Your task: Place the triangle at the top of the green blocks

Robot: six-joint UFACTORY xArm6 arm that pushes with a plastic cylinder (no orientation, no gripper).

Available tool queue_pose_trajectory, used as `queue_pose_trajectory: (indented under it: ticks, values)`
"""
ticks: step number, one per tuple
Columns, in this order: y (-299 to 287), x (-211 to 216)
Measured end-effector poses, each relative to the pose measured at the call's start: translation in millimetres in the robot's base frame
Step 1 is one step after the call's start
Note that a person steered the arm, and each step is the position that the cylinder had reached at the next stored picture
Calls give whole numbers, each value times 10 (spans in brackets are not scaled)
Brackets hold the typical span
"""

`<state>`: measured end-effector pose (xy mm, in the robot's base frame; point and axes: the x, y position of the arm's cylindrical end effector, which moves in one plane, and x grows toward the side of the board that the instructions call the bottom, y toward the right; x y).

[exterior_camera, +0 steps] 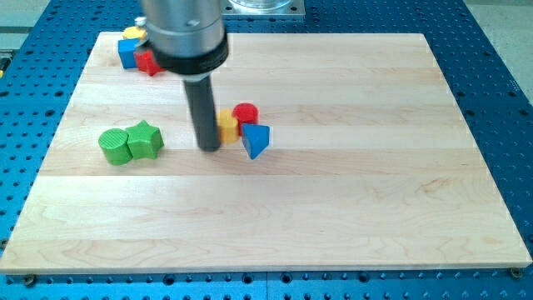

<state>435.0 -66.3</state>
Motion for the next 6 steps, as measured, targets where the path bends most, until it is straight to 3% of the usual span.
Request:
queue_pose_trajectory:
  ticks: [1, 2, 3, 4, 6]
  values:
    - [369, -406]
    - [976, -320]
    - [1248, 254]
    - [588, 301]
    - [-331, -553]
